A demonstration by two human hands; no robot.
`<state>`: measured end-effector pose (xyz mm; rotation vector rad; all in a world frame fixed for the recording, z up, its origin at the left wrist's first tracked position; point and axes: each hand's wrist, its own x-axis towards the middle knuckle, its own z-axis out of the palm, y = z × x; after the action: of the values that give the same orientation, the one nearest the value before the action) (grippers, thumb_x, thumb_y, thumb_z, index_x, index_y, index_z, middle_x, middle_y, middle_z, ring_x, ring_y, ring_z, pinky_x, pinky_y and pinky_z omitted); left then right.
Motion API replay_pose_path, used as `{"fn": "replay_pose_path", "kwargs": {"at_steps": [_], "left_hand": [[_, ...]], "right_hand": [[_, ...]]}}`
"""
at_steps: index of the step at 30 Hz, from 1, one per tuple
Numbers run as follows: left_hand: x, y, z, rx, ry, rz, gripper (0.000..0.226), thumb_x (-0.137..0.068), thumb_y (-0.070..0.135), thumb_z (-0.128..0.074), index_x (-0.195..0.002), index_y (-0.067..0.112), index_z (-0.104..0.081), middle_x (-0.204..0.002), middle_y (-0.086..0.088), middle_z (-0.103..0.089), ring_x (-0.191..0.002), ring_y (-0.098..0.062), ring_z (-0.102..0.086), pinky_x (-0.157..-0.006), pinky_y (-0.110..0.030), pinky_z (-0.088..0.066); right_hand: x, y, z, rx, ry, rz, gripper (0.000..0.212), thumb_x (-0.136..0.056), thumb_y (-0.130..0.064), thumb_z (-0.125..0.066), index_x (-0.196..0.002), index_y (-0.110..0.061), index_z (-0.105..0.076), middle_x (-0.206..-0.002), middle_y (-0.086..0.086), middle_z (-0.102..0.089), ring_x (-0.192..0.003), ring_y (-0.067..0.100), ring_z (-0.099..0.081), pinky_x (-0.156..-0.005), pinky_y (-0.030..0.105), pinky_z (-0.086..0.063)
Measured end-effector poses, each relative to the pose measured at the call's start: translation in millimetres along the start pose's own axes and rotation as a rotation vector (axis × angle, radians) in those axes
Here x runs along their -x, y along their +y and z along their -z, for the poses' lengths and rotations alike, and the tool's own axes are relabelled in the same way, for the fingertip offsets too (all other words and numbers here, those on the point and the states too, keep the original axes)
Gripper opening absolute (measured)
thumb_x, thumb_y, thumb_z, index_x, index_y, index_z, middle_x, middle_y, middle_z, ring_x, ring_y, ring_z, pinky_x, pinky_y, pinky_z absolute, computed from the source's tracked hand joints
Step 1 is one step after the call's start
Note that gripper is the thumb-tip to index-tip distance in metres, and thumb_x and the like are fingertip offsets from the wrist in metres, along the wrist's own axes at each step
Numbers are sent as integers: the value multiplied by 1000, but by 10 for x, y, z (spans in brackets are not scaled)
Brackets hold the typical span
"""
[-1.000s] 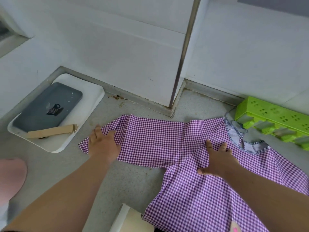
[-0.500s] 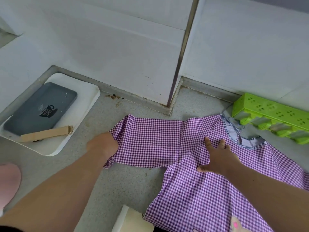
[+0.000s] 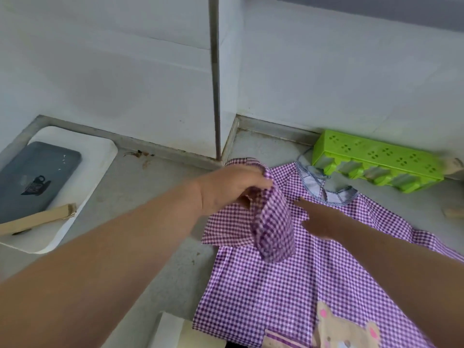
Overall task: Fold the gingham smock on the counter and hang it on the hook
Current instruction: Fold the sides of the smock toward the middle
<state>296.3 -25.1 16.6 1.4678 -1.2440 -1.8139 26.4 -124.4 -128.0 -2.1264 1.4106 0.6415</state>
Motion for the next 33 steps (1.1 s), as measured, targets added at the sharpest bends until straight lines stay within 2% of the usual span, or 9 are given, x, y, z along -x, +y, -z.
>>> {"fn": "replay_pose_path", "kwargs": {"at_steps": [3, 7, 10, 13, 16, 18, 24, 29, 33], "left_hand": [[-134, 22, -242, 217, -188, -15, 42, -112, 31, -37, -96, 8, -68, -95, -7, -75, -89, -25, -65, -84, -39, -52], [-469, -552, -296, -373, 410, 82, 27, -104, 33, -54, -98, 18, -75, -99, 0, -75, -91, -19, -69, -90, -44, -56], [-499, -1008, -349, -903, 257, 181, 16, -100, 41, -61, -107, 36, -75, -116, 11, -67, -100, -11, -66, -96, -37, -56], [-505, -1160, -526, -1161, 32, 70, 40, -92, 48, -67, -132, 44, -67, -139, 17, -52, -131, -9, -48, -117, -38, -39], [-604, -1128, -795, -1285, -76, 46, 59, -93, 52, -63, -150, 47, -51, -168, 16, -31, -155, -16, -24, -130, -45, -18], [-662, -1100, -892, -1295, -79, 107, 66, -95, 52, -61, -158, 47, -40, -175, 14, -17, -160, -19, -12, -132, -47, -9], [-802, -1056, -1011, -1291, -78, 282, 78, -97, 49, -62, -165, 43, -25, -178, 10, -1, -163, -24, -7, -131, -49, -15], [-893, -1070, -1068, -1343, -51, 278, 84, -93, 53, -66, -165, 40, -25, -177, 5, -8, -159, -28, -20, -127, -54, -30], [-940, -1071, -1114, -1371, -48, 278, 87, -90, 58, -67, -163, 35, -28, -174, 0, -20, -153, -29, -32, -123, -52, -37]], "right_hand": [[-281, 485, -57, -89, -34, 29, 48, -101, -22, -53, -137, -54, -52, -157, -3, -50, -138, 19, -53, -110, 34, -42], [5, 437, 146, -265, -36, 120, 37, -110, -19, -40, -131, -32, -68, -160, -3, -44, -151, 23, -36, -127, 47, -21], [117, 497, 127, -340, -101, 150, 47, -111, -38, -31, -112, -38, -78, -168, -7, -26, -157, 24, -18, -128, 55, -4], [218, 473, 131, -409, -127, 119, 82, -99, -76, -14, -113, -29, -79, -168, -7, -28, -158, 23, -18, -127, 55, -2], [303, 470, 151, -222, -145, 214, 83, -92, -81, -35, -138, -17, -63, -171, -6, -19, -154, 24, -30, -127, 53, -15], [330, 472, 114, -152, -119, 242, 56, -92, -69, -58, -121, -24, -73, -173, -12, -5, -148, 21, -39, -124, 48, -25], [457, 488, -89, 25, 71, 152, 54, -84, -67, -70, -120, -27, -70, -172, -3, -15, -151, 26, -34, -117, 51, -37], [618, 535, -294, 240, 30, 26, 76, -74, -89, -57, -100, -18, -64, -106, -2, -55, -98, 20, -59, -86, 45, -57], [609, 608, -412, 134, -96, -5, 42, -89, -59, -64, -87, -18, -65, -92, -3, -60, -83, 16, -64, -77, 37, -60]]}}
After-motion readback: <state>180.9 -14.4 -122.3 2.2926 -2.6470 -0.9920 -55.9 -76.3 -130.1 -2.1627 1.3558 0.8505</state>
